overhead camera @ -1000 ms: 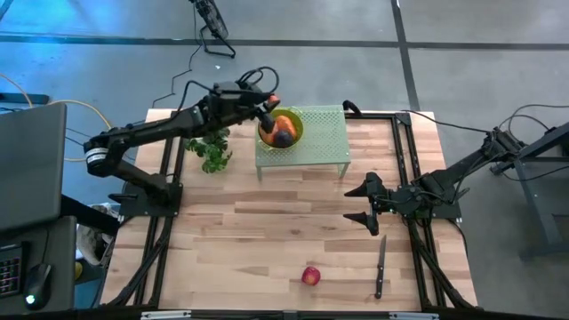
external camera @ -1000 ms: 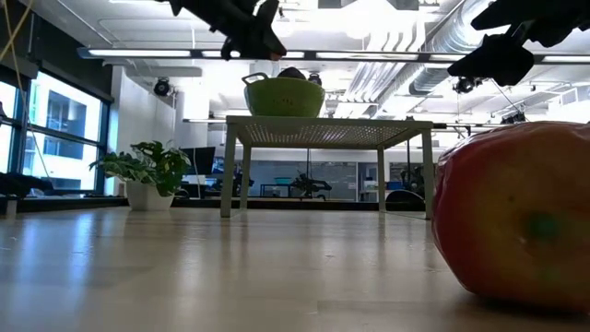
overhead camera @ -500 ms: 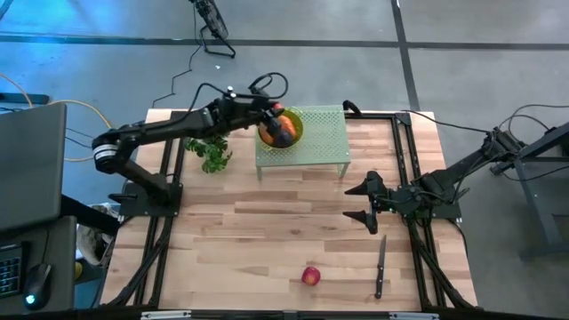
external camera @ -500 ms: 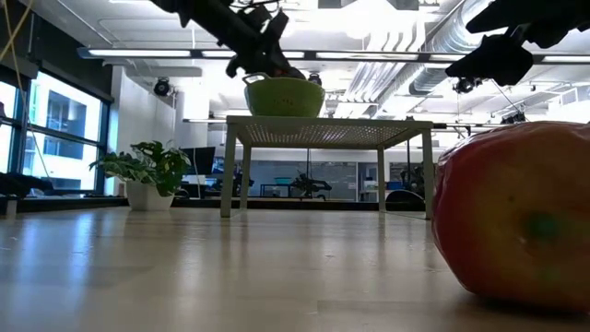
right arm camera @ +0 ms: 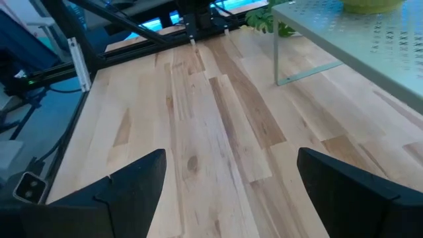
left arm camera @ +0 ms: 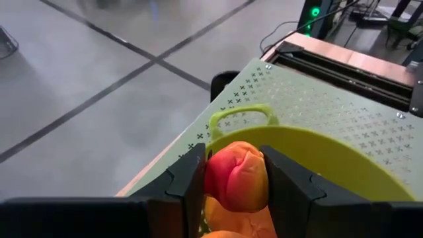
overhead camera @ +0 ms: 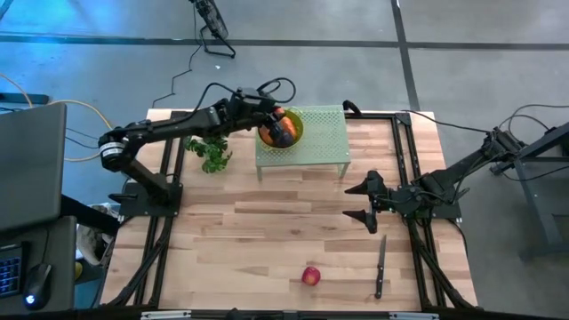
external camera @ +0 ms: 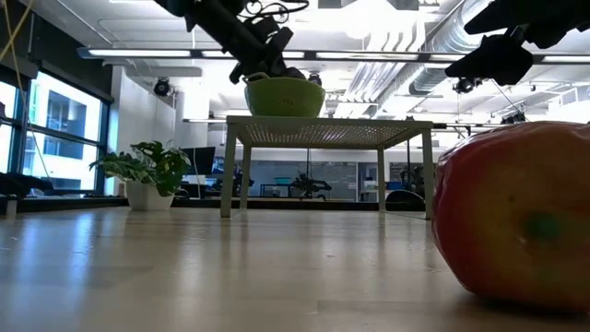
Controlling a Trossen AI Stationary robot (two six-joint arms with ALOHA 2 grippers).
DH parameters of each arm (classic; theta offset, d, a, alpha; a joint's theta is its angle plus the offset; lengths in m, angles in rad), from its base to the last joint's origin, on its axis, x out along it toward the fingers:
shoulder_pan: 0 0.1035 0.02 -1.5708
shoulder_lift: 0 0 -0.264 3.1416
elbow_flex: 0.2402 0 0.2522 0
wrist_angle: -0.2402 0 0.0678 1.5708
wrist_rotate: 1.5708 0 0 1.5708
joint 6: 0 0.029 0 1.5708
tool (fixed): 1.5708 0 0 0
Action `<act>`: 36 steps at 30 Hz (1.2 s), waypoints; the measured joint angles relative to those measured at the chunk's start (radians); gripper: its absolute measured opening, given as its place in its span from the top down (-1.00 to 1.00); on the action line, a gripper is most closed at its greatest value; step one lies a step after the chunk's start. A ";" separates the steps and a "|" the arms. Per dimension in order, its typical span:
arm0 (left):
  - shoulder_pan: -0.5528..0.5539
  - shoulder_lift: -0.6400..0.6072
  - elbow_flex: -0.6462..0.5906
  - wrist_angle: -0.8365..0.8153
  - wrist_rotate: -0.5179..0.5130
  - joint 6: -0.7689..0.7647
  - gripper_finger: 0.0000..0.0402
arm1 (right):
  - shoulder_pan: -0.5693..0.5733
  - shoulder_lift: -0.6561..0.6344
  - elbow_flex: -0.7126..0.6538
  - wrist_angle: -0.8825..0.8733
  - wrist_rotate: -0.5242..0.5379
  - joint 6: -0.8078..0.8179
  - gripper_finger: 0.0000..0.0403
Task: Pick & Place Fruit
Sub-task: Put the orange pear into the green strainer bowl on the shelf, then put the red apple into the green strainer bowl on the shelf
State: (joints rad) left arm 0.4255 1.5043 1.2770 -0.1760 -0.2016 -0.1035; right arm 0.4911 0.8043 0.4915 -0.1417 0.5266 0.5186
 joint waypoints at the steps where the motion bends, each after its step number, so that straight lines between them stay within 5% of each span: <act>1: 0.000 0.000 0.000 -0.002 0.000 0.001 0.38 | 0.000 0.000 0.000 0.000 0.005 0.000 -0.66; 8: 0.000 0.000 0.000 -0.009 0.000 0.052 0.37 | 0.000 0.000 0.000 0.000 0.027 0.000 -0.66; 18: 0.000 0.000 0.000 -0.018 -0.002 0.074 -0.01 | 0.000 0.000 0.000 0.006 0.138 0.003 -0.66; 26: 0.000 -0.009 0.000 -0.038 -0.003 0.083 -0.05 | 0.000 0.000 0.000 0.077 0.201 0.001 -0.66; 36: -0.006 -0.010 0.172 -0.244 0.004 0.112 -0.05 | 0.000 0.000 0.000 0.138 0.197 0.008 -0.66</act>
State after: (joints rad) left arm 0.4197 1.4948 1.4489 -0.4203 -0.1979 0.0086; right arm 0.4908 0.8047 0.4911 -0.0042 0.7238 0.5270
